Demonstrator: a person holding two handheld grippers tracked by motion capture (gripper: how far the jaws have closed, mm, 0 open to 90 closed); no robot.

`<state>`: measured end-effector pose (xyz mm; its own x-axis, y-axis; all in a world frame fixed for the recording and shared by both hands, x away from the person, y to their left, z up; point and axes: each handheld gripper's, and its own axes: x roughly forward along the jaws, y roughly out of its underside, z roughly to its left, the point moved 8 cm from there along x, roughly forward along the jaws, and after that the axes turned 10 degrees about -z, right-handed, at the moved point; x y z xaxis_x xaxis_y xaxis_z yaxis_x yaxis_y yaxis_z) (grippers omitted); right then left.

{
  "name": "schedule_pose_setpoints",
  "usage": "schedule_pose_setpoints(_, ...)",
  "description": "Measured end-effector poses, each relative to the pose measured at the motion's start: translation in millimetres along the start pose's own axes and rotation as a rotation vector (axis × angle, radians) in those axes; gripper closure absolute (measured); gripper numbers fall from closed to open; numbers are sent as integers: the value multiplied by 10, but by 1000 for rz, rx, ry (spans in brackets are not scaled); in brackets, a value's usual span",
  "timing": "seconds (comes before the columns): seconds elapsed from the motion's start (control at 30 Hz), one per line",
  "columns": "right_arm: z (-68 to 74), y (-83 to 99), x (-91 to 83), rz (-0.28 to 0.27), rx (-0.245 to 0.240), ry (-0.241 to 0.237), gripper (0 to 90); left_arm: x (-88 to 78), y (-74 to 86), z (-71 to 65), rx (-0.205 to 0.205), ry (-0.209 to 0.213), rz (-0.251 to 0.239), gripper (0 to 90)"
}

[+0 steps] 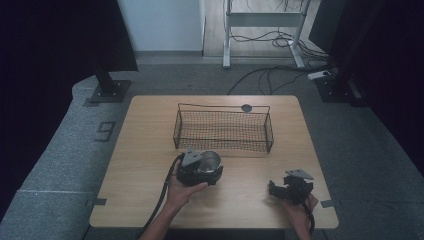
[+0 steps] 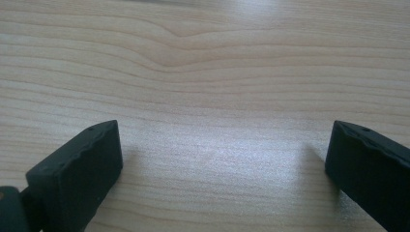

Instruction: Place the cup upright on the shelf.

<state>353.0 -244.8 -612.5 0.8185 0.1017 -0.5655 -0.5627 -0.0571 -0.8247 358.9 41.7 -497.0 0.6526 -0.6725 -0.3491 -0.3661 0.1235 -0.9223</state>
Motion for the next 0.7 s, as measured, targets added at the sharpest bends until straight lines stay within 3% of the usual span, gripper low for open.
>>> schedule_pose_setpoints(0.7,0,0,1,0,0,1,0,70,-140,77,5,-15,6,146)
